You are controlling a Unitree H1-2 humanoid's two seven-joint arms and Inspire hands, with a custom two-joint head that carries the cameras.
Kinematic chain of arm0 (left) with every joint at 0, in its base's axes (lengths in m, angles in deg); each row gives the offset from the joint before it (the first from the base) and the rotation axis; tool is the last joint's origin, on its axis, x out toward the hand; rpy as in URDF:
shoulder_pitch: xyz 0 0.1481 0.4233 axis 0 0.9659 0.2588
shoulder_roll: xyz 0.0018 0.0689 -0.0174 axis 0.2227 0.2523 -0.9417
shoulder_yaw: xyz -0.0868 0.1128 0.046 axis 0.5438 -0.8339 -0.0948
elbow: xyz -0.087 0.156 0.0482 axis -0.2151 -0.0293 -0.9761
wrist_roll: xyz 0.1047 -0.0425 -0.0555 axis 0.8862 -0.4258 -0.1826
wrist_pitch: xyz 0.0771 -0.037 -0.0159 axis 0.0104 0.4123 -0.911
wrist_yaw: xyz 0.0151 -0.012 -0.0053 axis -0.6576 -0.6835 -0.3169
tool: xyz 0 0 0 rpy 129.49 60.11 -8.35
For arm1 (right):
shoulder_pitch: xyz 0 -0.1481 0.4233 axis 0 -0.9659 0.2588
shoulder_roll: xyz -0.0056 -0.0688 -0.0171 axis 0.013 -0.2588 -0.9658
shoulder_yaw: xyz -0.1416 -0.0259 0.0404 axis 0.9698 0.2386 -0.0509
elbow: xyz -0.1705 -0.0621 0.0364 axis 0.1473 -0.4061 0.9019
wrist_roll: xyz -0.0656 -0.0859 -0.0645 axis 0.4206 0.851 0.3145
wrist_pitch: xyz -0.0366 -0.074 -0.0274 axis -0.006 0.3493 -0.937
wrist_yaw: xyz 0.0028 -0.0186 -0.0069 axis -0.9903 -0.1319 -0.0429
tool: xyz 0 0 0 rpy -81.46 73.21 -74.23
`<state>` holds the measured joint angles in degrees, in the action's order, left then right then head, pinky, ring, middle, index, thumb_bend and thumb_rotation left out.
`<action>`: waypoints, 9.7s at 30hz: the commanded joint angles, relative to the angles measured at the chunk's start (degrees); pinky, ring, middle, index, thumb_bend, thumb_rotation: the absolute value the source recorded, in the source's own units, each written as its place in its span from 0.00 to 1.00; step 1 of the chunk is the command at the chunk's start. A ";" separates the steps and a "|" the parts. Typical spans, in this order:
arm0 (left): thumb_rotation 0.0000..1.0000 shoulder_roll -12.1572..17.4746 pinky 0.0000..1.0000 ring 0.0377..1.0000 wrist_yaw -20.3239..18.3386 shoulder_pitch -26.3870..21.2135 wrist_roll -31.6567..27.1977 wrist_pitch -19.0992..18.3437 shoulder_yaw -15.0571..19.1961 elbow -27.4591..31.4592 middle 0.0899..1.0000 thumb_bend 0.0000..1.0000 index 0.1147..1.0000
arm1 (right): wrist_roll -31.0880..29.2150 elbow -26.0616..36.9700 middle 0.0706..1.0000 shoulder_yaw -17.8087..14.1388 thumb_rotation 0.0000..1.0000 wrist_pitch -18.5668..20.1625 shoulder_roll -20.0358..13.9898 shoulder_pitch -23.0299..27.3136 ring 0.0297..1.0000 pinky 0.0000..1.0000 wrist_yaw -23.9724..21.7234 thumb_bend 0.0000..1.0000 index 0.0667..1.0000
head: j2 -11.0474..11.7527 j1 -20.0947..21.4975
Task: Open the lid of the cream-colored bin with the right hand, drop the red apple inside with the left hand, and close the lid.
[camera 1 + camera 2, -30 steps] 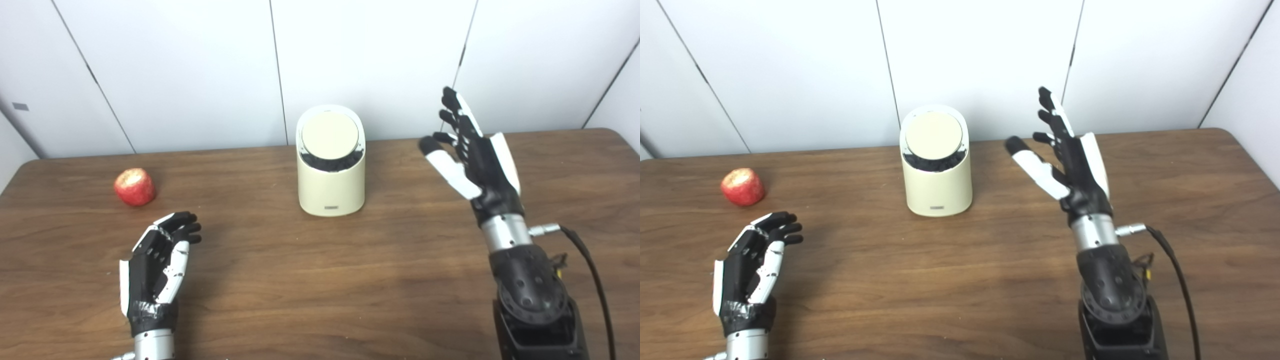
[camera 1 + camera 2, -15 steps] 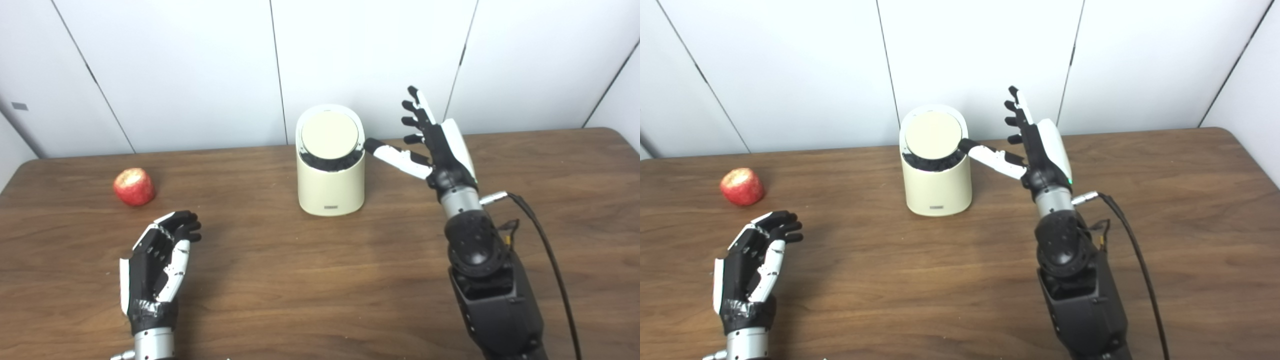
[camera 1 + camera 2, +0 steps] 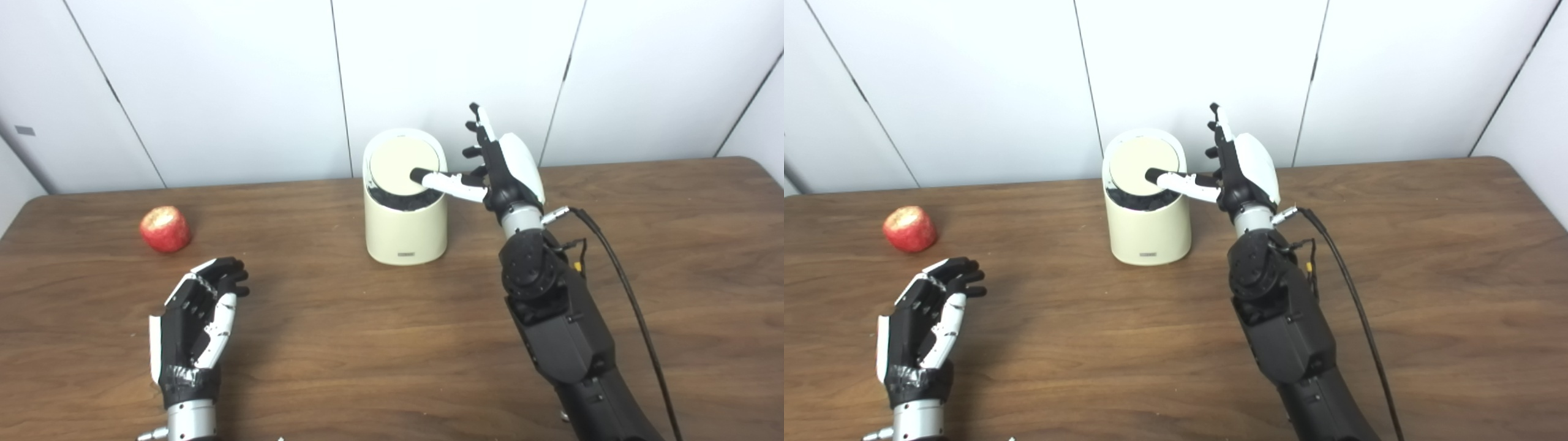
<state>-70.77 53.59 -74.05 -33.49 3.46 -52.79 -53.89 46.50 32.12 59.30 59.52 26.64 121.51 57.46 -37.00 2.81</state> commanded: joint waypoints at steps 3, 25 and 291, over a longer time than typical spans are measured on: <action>0.30 -0.54 0.58 0.65 0.25 -0.87 1.46 2.12 -0.49 -0.68 0.64 0.32 0.61 | 0.37 -0.56 0.96 0.01 0.67 -0.24 0.44 5.01 0.88 0.71 1.26 0.96 1.00 | 0.08 -0.07; 0.25 -1.85 0.57 0.64 0.98 -0.94 2.25 2.04 -0.55 -1.20 0.64 0.31 0.61 | 1.14 -4.02 0.99 2.70 0.56 -0.52 0.13 7.38 0.96 0.82 1.22 1.00 1.00 | 0.77 -0.68; 0.00 3.21 0.29 0.40 18.94 -23.62 41.84 -12.80 -15.12 -3.53 0.43 0.50 0.43 | -23.41 0.25 0.67 -13.98 0.05 -52.59 2.18 -28.17 0.66 0.58 12.21 0.19 0.65 | 11.56 -7.97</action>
<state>-67.98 70.15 -94.72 6.13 -12.29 -67.43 -57.42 21.87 35.62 44.99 9.72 28.67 93.81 69.02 -25.40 -5.46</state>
